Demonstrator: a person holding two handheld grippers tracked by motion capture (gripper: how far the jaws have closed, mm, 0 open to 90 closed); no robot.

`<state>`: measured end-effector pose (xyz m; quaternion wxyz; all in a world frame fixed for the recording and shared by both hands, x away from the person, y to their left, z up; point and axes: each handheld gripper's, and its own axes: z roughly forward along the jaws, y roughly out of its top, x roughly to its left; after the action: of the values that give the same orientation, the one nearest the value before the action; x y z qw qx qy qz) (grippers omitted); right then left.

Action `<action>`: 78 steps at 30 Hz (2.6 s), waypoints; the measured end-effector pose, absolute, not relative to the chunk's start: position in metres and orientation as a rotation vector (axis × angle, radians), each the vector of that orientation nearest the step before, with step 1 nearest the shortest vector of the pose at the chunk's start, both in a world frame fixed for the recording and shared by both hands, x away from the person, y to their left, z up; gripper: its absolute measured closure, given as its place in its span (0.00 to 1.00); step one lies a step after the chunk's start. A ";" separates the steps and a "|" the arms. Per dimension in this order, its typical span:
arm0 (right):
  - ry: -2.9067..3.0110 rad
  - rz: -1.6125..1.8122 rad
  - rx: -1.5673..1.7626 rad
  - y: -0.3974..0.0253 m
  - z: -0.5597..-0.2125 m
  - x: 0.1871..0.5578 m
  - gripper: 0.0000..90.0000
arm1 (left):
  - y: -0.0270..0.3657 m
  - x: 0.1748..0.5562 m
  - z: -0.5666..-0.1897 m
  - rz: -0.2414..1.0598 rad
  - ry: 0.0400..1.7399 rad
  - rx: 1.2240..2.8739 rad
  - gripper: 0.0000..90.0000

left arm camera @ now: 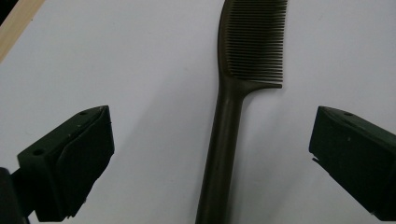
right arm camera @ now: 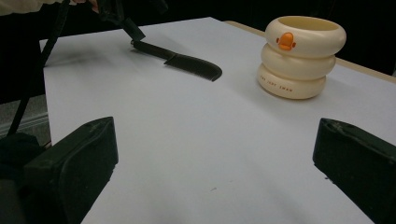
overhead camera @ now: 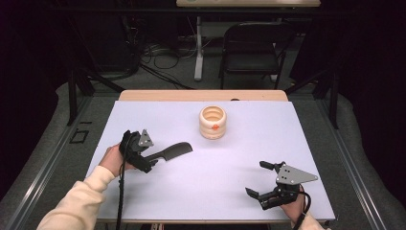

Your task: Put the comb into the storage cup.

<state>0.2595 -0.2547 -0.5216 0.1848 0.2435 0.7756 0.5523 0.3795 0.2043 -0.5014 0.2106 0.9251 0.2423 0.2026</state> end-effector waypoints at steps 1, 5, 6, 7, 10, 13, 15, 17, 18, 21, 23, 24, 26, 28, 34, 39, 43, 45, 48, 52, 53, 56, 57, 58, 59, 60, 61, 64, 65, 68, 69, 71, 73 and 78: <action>2.186 1.556 0.686 -0.255 -0.522 0.260 0.00 | 0.204 0.382 -0.503 0.565 0.676 2.577 0.00; 2.189 1.554 0.686 -0.255 -0.522 0.260 0.00 | 0.202 0.386 -0.503 0.544 0.669 2.616 0.02; 2.189 1.554 0.686 -0.255 -0.522 0.260 0.00 | 0.202 0.386 -0.503 0.544 0.669 2.616 0.04; 2.190 1.554 0.686 -0.255 -0.522 0.260 0.00 | 0.201 0.387 -0.503 0.550 0.666 2.618 0.05; 2.190 1.553 0.684 -0.255 -0.522 0.260 0.00 | 0.200 0.390 -0.502 0.538 0.655 2.646 0.09; 2.189 1.554 0.684 -0.254 -0.522 0.260 0.00 | 0.197 0.393 -0.502 0.532 0.645 2.677 0.15; 2.191 1.554 0.685 -0.254 -0.522 0.260 0.00 | 0.194 0.396 -0.502 0.514 0.638 2.708 0.18; 2.191 1.555 0.687 -0.254 -0.522 0.260 0.00 | 0.193 0.397 -0.503 0.509 0.630 2.723 0.19; 2.191 1.556 0.689 -0.254 -0.522 0.260 0.00 | 0.191 0.398 -0.504 0.504 0.626 2.733 0.22; 2.194 1.558 0.695 -0.254 -0.522 0.259 0.00 | 0.187 0.401 -0.506 0.475 0.601 2.780 0.30; 2.194 1.556 0.694 -0.254 -0.522 0.260 0.00 | 0.186 0.402 -0.506 0.470 0.596 2.788 0.31; 2.195 1.556 0.690 -0.254 -0.522 0.260 0.00 | 0.184 0.403 -0.507 0.466 0.580 2.807 0.37; 2.194 1.557 0.690 -0.254 -0.522 0.260 0.00 | 0.182 0.404 -0.508 0.457 0.575 2.827 0.41; 2.194 1.557 0.690 -0.254 -0.522 0.260 0.00 | 0.181 0.405 -0.509 0.448 0.561 2.839 0.43; 2.197 1.555 0.686 -0.254 -0.522 0.260 0.00 | 0.177 0.410 -0.511 0.390 0.553 2.872 0.55; 2.197 1.554 0.687 -0.254 -0.522 0.261 0.00 | 0.171 0.416 -0.513 0.332 0.538 2.922 0.65; 2.197 1.554 0.687 -0.254 -0.522 0.260 0.00 | 0.169 0.419 -0.515 0.298 0.531 2.943 0.70; 2.198 1.554 0.687 -0.255 -0.522 0.260 0.00 | 0.167 0.421 -0.517 0.289 0.532 2.949 0.72; 2.199 1.554 0.685 -0.255 -0.522 0.260 0.00 | 0.165 0.423 -0.519 0.279 0.529 2.968 0.74; 2.200 1.554 0.686 -0.254 -0.522 0.260 0.00 | 0.165 0.426 -0.523 0.248 0.537 2.983 0.77; 2.200 1.553 0.686 -0.254 -0.522 0.260 0.00 | 0.165 0.427 -0.523 0.238 0.536 2.988 0.77; 2.201 1.552 0.687 -0.254 -0.523 0.260 0.00 | 0.165 0.428 -0.524 0.233 0.528 2.990 0.78; 2.201 1.551 0.687 -0.254 -0.523 0.260 0.00 | 0.165 0.428 -0.524 0.233 0.529 2.988 0.78; 2.201 1.551 0.687 -0.254 -0.523 0.260 0.00 | 0.165 0.428 -0.524 0.233 0.529 2.988 0.79; 2.204 1.551 0.685 -0.254 -0.523 0.261 0.00 | 0.165 0.428 -0.524 0.234 0.525 2.990 0.79; 2.203 1.551 0.684 -0.254 -0.523 0.261 0.00 | 0.165 0.428 -0.524 0.234 0.525 2.990 0.79; 2.203 1.551 0.684 -0.254 -0.523 0.261 0.00 | 0.164 0.428 -0.524 0.232 0.522 2.996 0.79; 2.204 1.549 0.684 -0.254 -0.523 0.261 0.00 | 0.164 0.428 -0.524 0.235 0.512 3.000 0.80; 2.204 1.548 0.684 -0.254 -0.523 0.261 0.00 | 0.164 0.428 -0.524 0.236 0.512 3.000 0.80; 2.204 1.549 0.684 -0.254 -0.523 0.261 0.00 | 0.164 0.428 -0.524 0.230 0.516 3.003 0.80; 2.204 1.548 0.685 -0.254 -0.523 0.261 0.00 | 0.164 0.428 -0.524 0.230 0.516 3.003 0.80; 2.204 1.547 0.685 -0.254 -0.523 0.261 0.00 | 0.165 0.427 -0.522 0.223 0.528 2.997 0.80; 2.203 1.549 0.685 -0.254 -0.523 0.261 0.00 | 0.167 0.426 -0.521 0.235 0.536 2.978 0.80; 2.203 1.548 0.690 -0.254 -0.523 0.261 0.00 | 0.172 0.422 -0.515 0.249 0.553 2.934 0.80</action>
<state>0.2608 -0.2538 -0.5230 0.1799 0.2443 0.7797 0.5477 0.4223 0.1724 -0.5147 0.0728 0.9767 0.1841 0.0829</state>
